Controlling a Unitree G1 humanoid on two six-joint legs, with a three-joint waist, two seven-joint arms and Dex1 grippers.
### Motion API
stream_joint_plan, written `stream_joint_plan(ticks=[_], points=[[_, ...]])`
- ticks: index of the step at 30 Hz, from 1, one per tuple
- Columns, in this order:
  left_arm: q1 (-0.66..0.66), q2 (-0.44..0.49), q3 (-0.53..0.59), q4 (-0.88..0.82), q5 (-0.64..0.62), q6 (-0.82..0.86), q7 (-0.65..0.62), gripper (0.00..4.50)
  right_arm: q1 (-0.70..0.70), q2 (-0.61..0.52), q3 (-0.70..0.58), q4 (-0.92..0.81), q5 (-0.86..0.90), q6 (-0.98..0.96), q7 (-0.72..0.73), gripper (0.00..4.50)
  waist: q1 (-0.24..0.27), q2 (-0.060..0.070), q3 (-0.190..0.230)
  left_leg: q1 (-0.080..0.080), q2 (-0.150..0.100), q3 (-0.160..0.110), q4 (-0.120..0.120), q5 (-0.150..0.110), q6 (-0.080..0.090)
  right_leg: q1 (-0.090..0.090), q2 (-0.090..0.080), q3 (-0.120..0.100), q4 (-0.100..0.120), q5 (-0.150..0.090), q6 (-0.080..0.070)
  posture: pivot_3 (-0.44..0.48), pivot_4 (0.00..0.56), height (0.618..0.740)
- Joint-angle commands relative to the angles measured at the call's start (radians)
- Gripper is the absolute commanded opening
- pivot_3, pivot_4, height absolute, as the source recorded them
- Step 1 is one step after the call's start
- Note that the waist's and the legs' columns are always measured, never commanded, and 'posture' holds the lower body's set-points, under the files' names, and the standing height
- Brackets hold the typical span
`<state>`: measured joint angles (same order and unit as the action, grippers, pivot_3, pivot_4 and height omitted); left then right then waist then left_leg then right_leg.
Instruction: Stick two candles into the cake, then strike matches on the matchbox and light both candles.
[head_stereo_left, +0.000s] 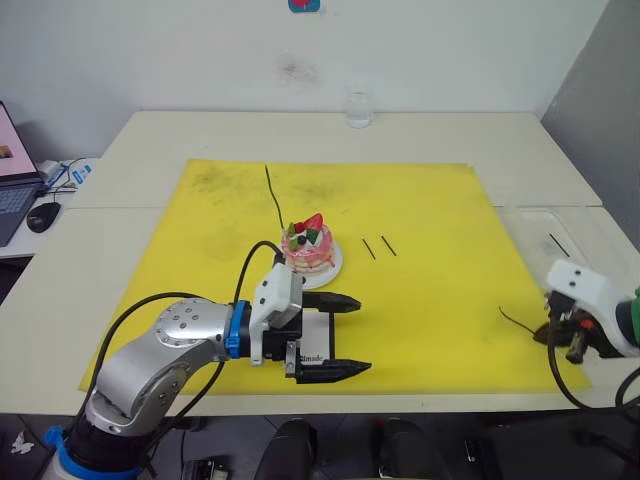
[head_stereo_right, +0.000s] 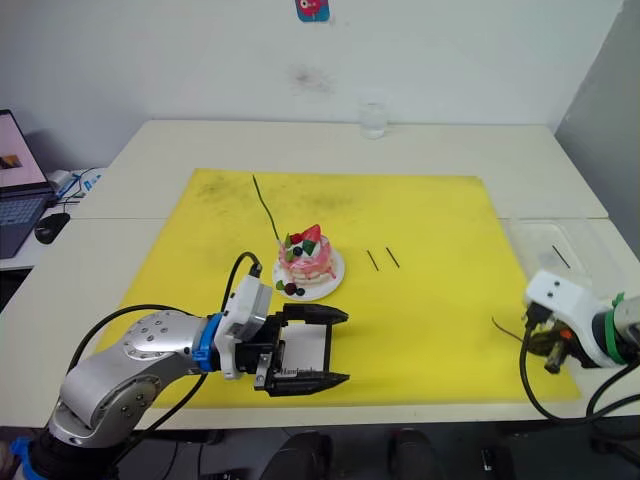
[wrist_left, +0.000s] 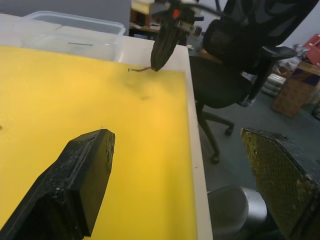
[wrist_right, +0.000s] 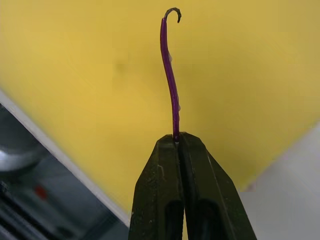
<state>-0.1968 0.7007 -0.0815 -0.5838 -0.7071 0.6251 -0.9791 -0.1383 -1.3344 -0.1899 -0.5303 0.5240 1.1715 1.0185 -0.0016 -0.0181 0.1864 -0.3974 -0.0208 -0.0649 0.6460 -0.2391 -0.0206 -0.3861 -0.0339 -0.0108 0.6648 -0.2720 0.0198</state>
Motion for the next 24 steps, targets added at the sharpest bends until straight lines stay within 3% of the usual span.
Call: stream_joint_plan(ticks=[1,6,12,19,24], points=[[0.003,0.012,0.076,0.002,-0.039,0.009,0.02,4.5,-0.15,0.095,-0.049,-0.053,0.102,0.044,-0.051,0.03,0.0,0.0,0.0,0.0,0.0,0.0,0.0,0.0,0.0,0.0,0.0,0.0,0.0,0.0,0.0,0.0,0.15,0.74],[0.046,0.037,0.171,0.034,-0.032,0.007,0.054,4.5,-0.383,0.491,0.004,-0.075,0.131,-0.023,-0.289,0.03,-0.005,-0.002,0.0,0.0,0.001,0.0,0.0,0.0,0.0,-0.001,0.001,0.001,0.0,0.0,0.0,0.0,0.15,0.74],[0.123,0.029,0.293,0.066,0.018,-0.044,0.135,4.5,-0.408,0.896,0.239,0.056,-0.067,-0.492,-0.413,0.03,-0.003,-0.002,0.001,-0.002,0.0,-0.001,-0.001,0.0,0.0,-0.002,0.001,0.0,0.001,0.003,-0.004,0.0,0.15,0.74],[0.147,0.026,0.353,0.094,0.027,-0.079,0.154,4.5,-0.395,1.175,0.413,0.263,-0.208,-0.835,-0.451,0.03,-0.002,-0.002,0.001,-0.001,0.0,-0.001,-0.001,0.0,0.0,-0.003,0.0,0.001,0.002,0.004,-0.006,0.0,0.15,0.74],[0.137,0.044,0.339,0.09,0.007,-0.066,0.131,4.5,-0.402,1.259,0.466,0.455,-0.318,-1.062,-0.454,0.03,-0.002,-0.002,0.001,0.0,0.0,-0.001,0.0,0.0,-0.001,-0.003,0.0,0.001,0.003,0.004,-0.007,0.0,0.15,0.74]])
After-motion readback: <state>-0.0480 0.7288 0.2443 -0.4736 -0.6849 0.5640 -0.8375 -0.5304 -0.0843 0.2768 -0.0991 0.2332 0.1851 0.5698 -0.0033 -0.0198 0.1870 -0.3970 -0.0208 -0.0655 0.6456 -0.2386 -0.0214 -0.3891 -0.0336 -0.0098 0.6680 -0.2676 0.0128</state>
